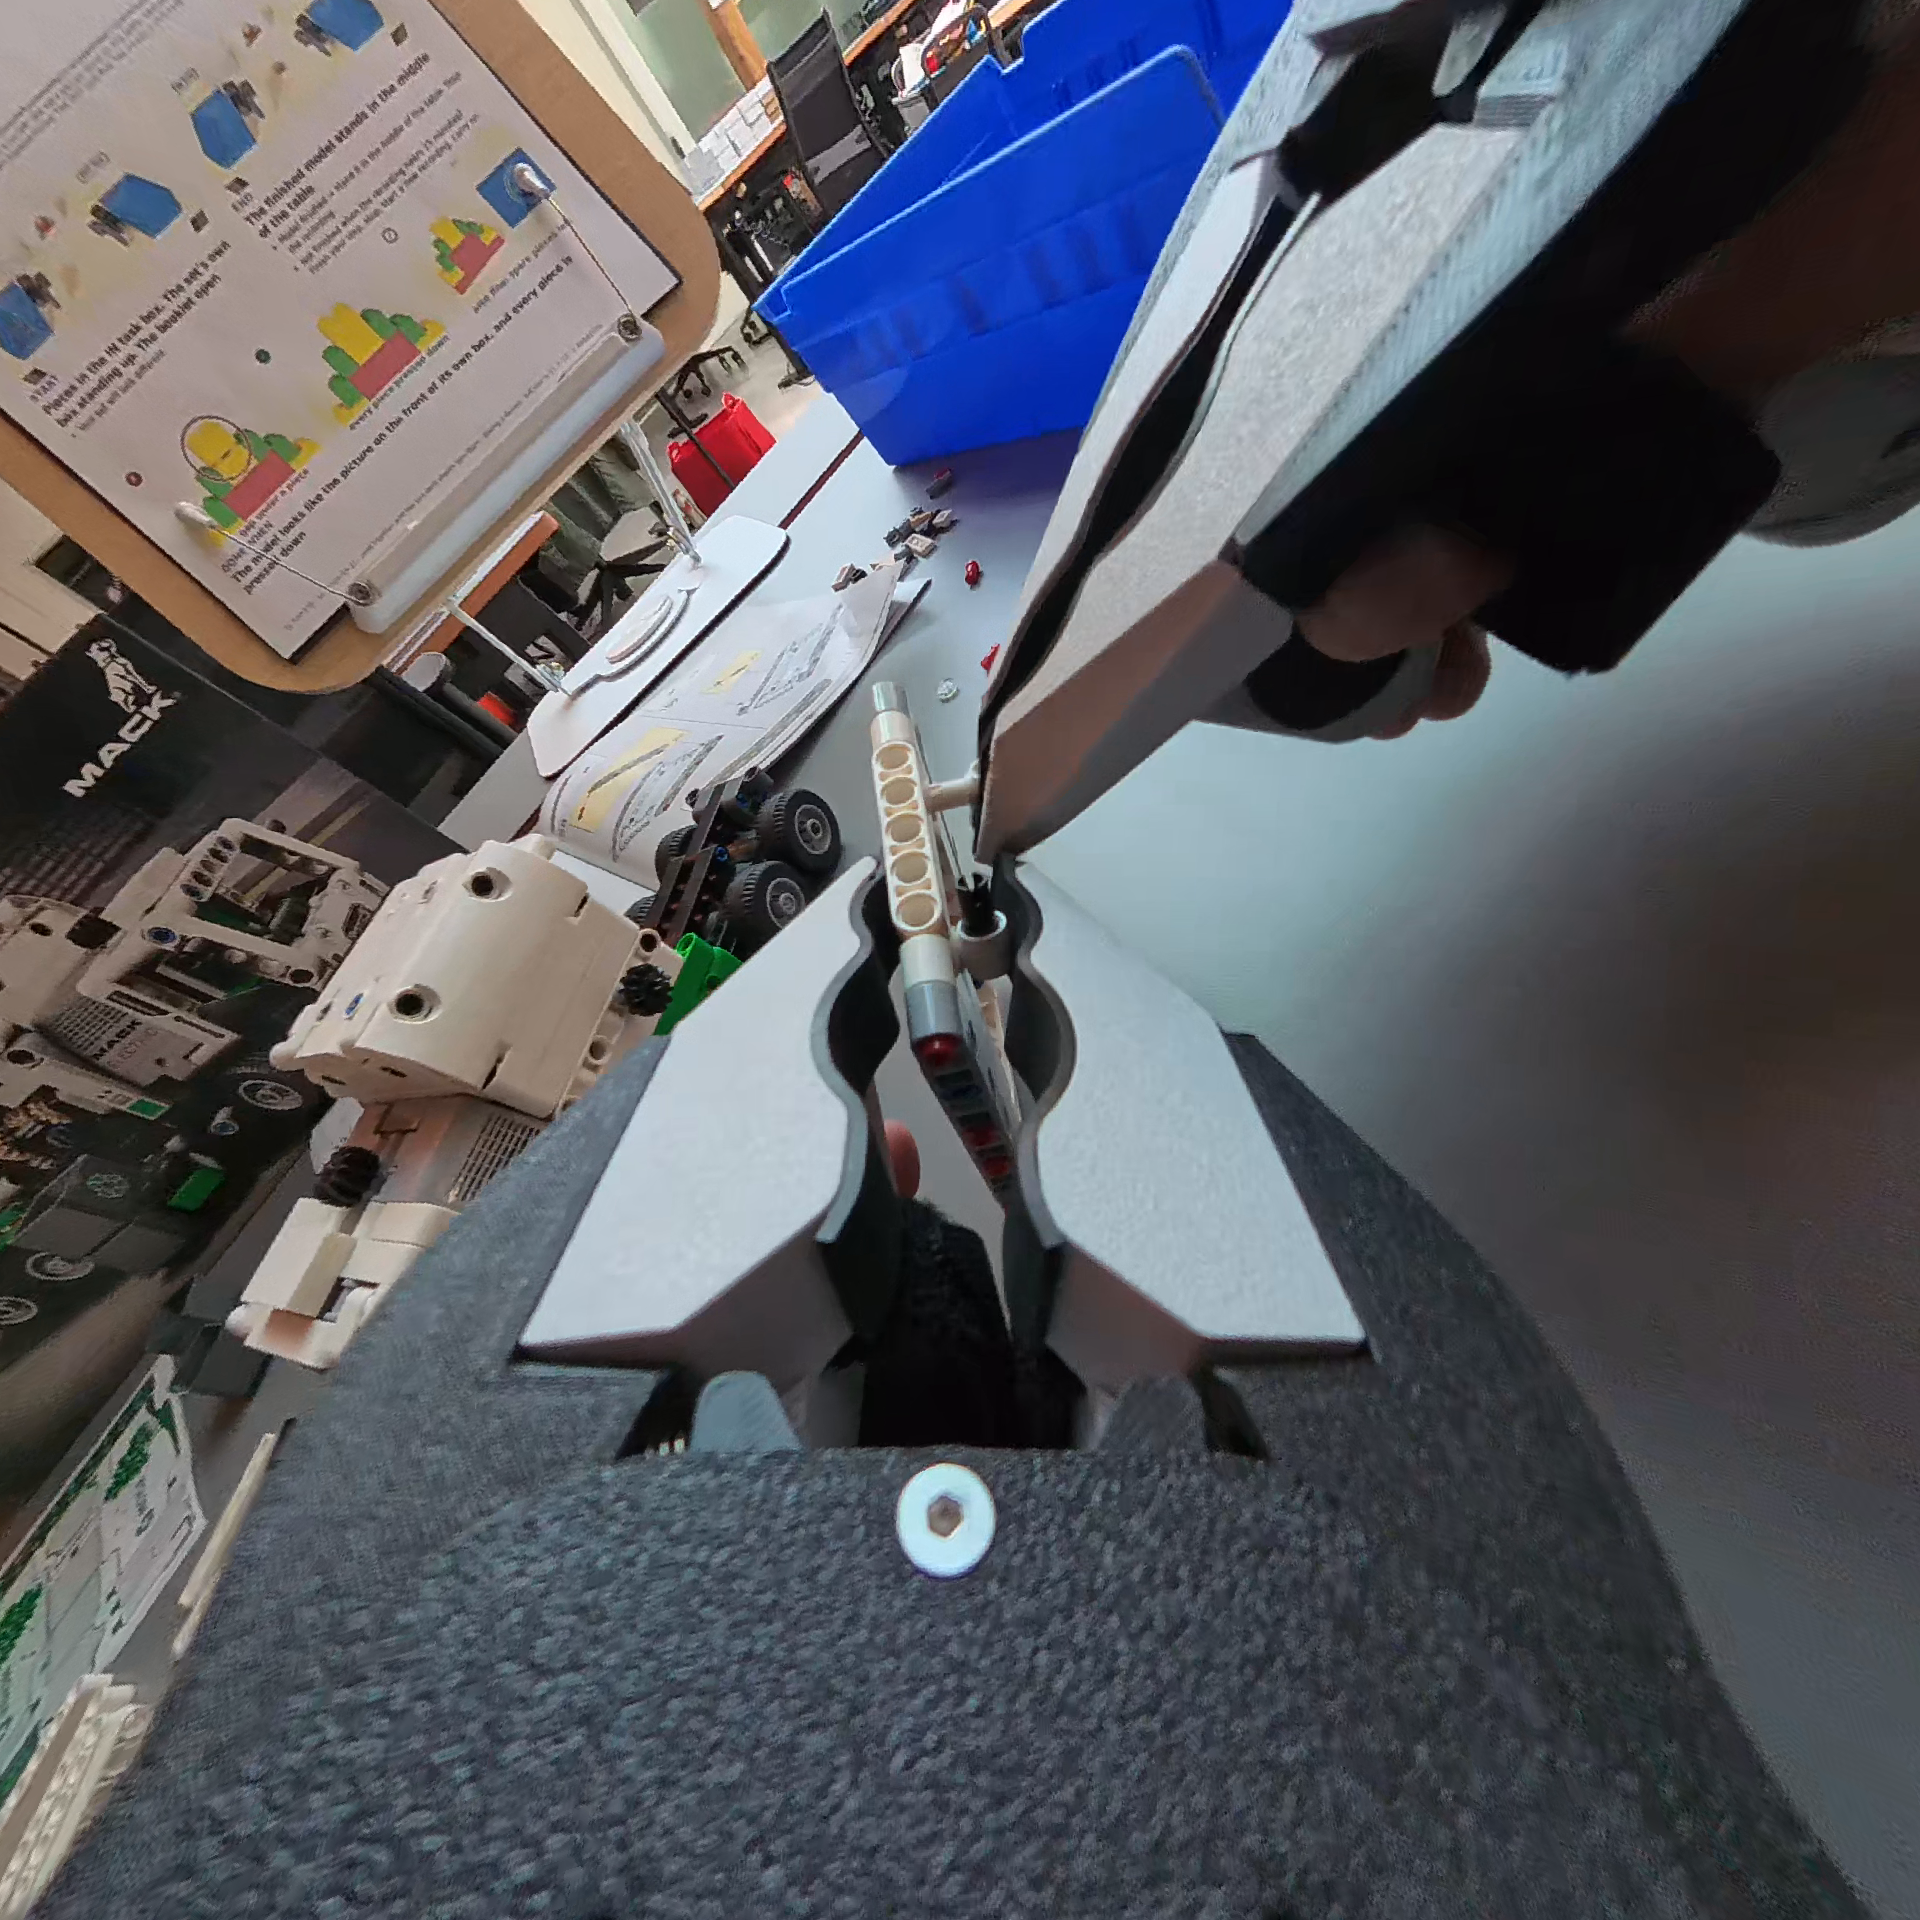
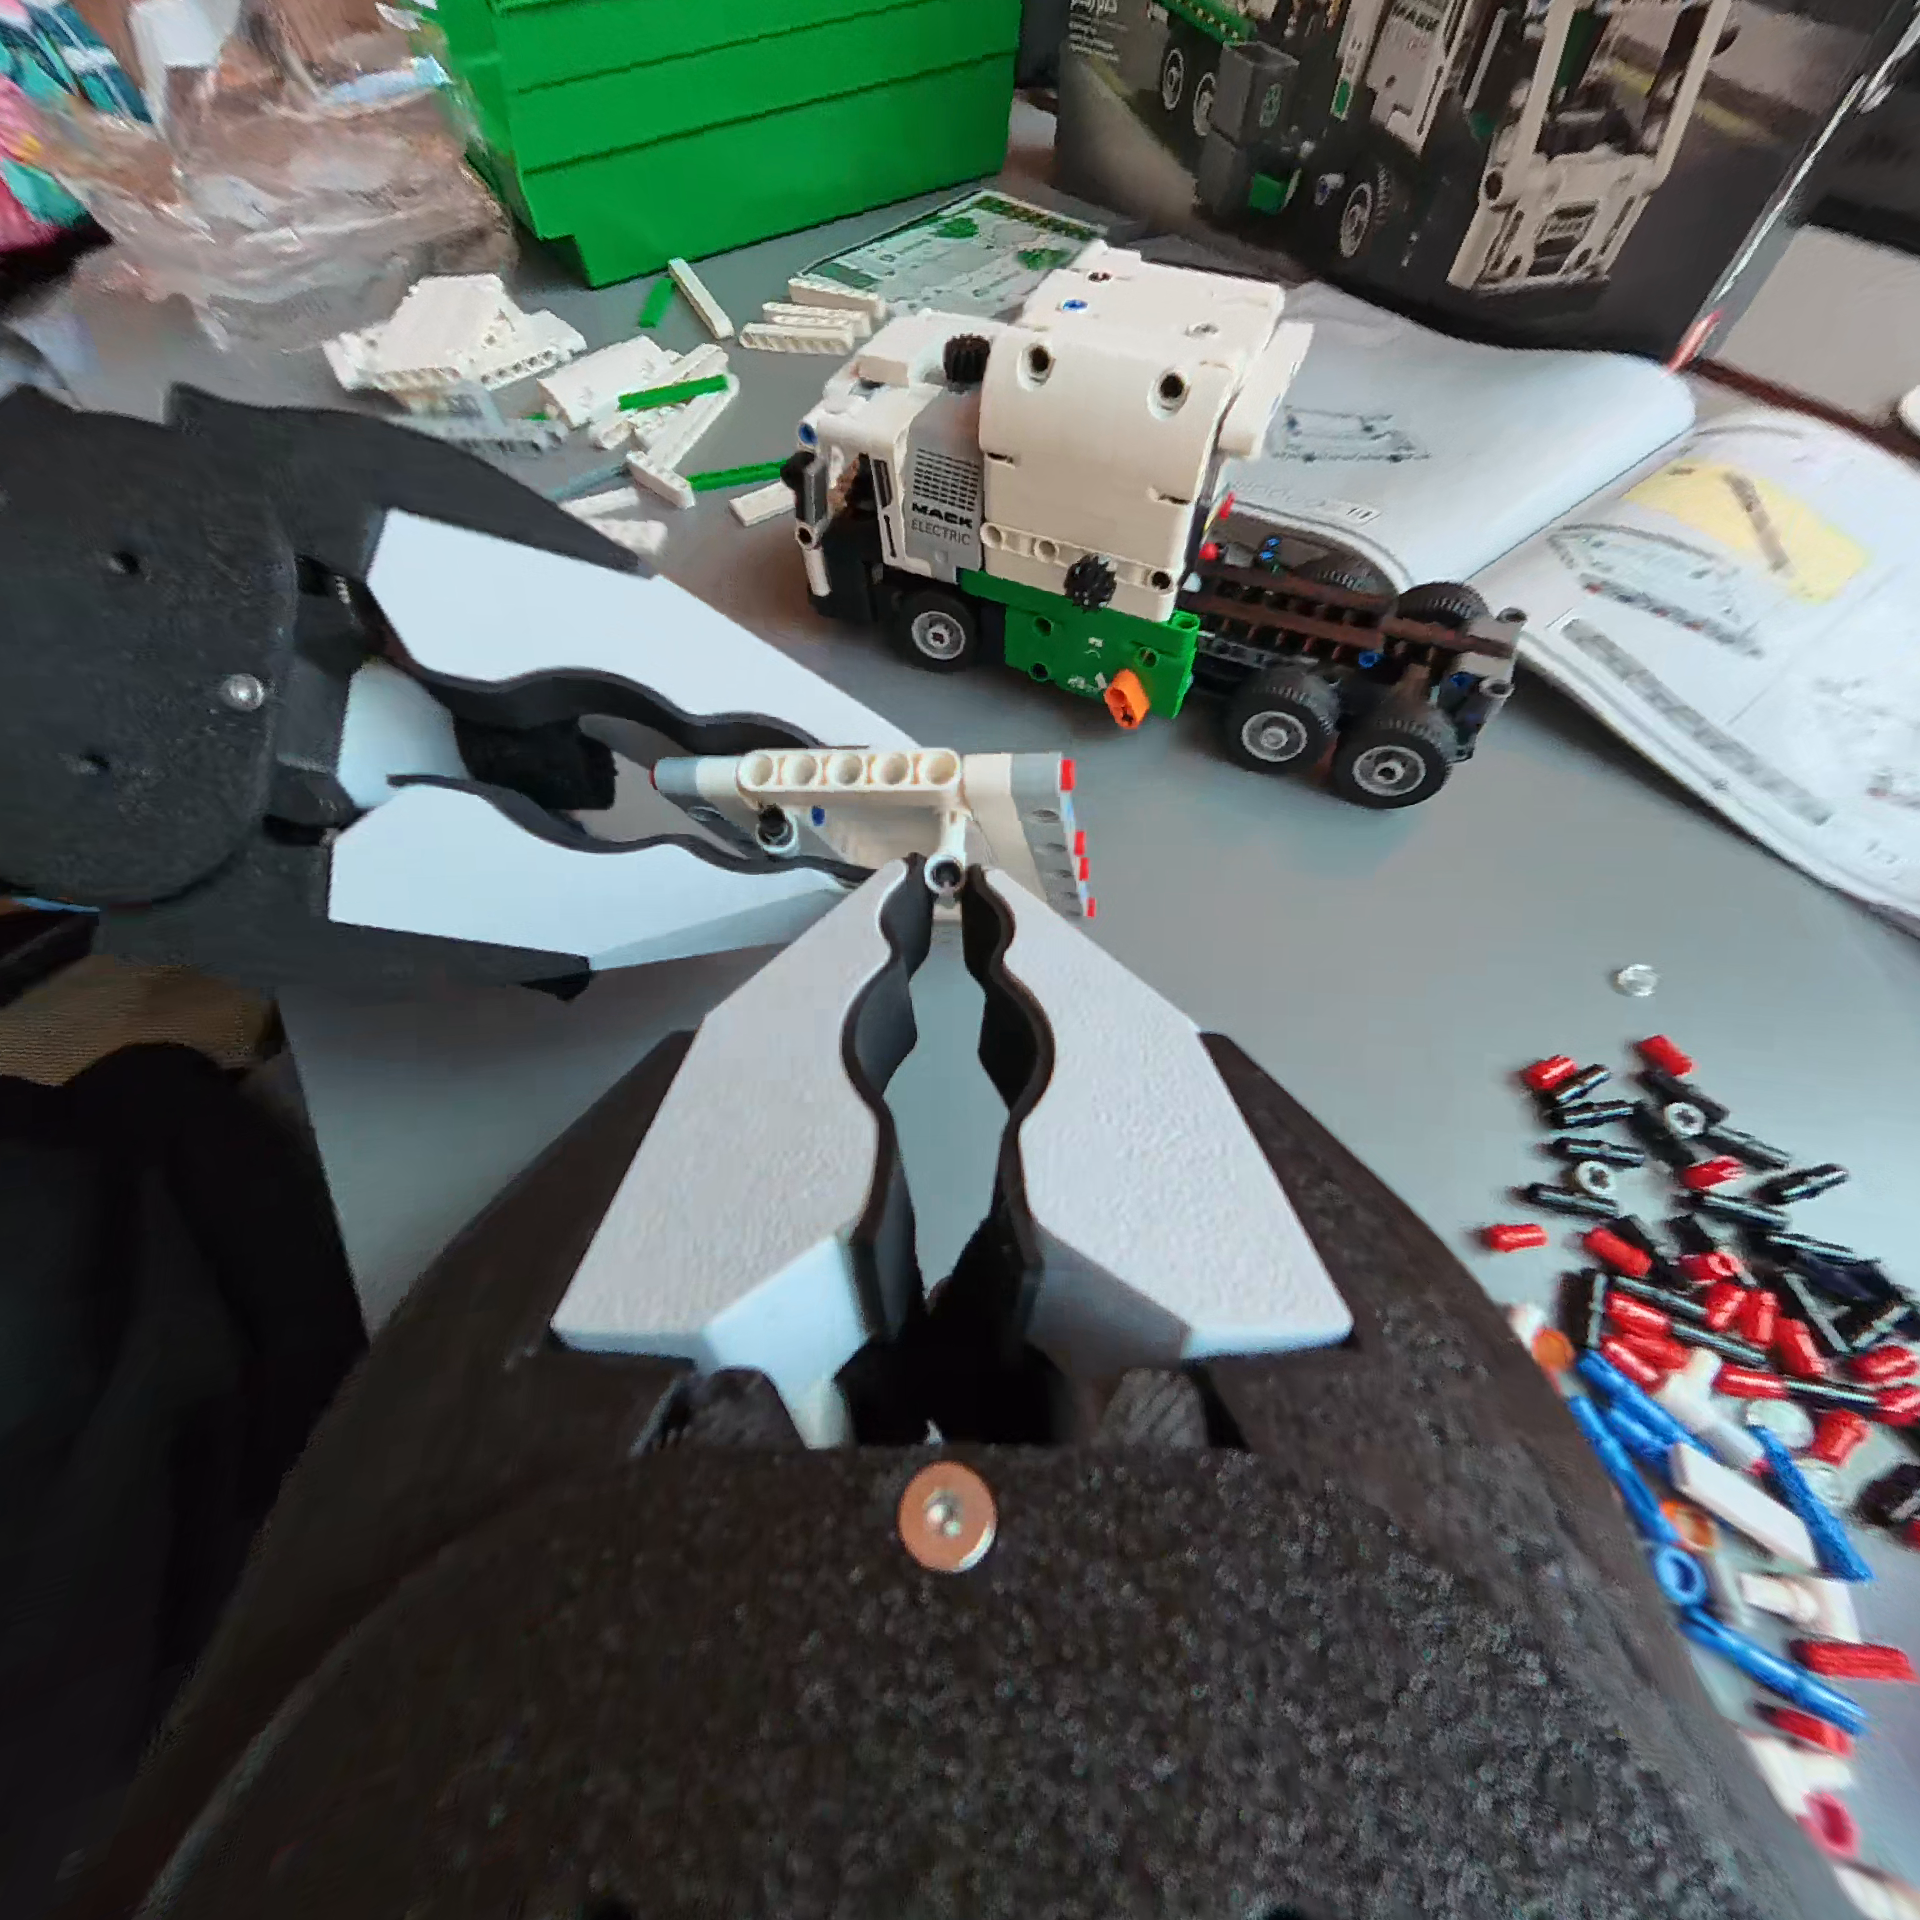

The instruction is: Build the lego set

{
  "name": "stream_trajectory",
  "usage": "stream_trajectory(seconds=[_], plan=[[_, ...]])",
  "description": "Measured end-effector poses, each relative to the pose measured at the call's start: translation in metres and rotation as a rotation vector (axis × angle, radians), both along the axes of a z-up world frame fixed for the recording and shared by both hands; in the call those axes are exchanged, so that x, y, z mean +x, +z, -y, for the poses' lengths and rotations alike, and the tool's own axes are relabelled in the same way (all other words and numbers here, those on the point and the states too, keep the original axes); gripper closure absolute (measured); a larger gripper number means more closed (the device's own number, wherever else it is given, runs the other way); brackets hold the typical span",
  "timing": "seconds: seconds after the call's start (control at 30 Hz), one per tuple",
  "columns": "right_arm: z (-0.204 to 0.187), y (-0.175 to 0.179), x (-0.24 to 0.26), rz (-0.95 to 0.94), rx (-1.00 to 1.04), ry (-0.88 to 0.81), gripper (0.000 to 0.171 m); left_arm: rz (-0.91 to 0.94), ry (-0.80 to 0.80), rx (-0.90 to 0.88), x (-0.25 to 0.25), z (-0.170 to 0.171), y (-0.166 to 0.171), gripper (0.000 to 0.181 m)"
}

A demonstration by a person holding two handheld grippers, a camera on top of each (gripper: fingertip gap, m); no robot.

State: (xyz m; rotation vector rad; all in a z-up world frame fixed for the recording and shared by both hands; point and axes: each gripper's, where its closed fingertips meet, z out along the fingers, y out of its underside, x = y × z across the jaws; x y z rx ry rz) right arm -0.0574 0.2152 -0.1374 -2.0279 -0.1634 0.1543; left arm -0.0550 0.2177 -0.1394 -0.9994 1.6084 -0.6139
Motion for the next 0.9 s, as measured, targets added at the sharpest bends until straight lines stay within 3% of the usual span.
stream_trajectory(seconds=[0.13, 0.3, 0.53, 0.7, 0.83, 0.9], plan=[[0.002, 0.001, -0.001, -0.161, -0.003, 0.031, 0.166, 0.003, -0.025, -0.018, 0.0, 0.002, 0.001, 0.167], [0.003, -0.006, 0.002, 0.148, -0.046, 0.002, 0.166, -0.008, 0.002, 0.149, 0.0, 0.0, -0.004, 0.167], [0.001, -0.01, 0.0, 0.274, -0.021, -0.021, 0.166, -0.031, -0.005, 0.239, -0.002, -0.002, -0.008, 0.167], [0.0, -0.004, 0.0, 0.353, 0.023, -0.005, 0.166, -0.019, -0.059, 0.05, -0.002, -0.001, -0.004, 0.168], [0.001, 0.001, -0.002, 0.179, 0.042, 0.03, 0.166, -0.004, -0.122, -0.079, -0.003, 0.002, 0.0, 0.168], [0.002, 0.002, -0.004, 0.187, 0.048, 0.046, 0.166, -0.001, -0.157, -0.118, -0.005, 0.005, 0.002, 0.167]])
